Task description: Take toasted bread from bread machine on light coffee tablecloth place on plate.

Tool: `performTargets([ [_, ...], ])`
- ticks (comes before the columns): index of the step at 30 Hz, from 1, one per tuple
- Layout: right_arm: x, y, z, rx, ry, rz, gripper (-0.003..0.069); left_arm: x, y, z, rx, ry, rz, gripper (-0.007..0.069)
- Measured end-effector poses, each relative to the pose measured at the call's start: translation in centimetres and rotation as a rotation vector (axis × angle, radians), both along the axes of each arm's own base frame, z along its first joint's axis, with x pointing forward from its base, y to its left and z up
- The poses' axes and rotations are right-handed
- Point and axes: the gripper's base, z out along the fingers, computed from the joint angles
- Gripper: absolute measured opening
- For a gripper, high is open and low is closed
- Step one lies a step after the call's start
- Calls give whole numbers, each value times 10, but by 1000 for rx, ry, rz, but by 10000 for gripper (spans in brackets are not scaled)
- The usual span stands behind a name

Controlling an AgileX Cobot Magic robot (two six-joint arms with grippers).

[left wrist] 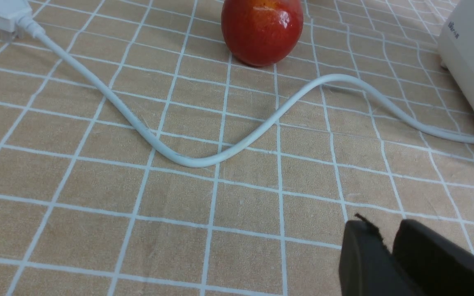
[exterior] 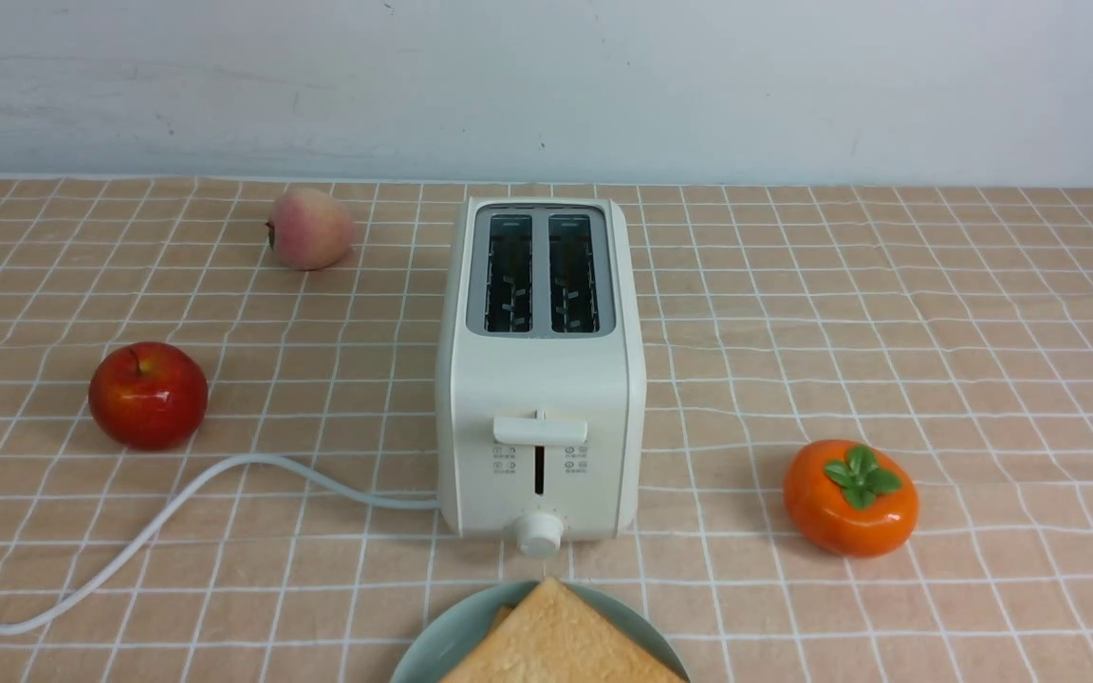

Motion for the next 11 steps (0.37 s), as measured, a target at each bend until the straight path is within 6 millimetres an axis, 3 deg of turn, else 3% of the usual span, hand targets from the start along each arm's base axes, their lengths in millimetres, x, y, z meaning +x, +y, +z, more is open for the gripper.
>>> performTargets([
  [11,0,0,0,0,0,0,135,0,0,0,0,1,0,118],
])
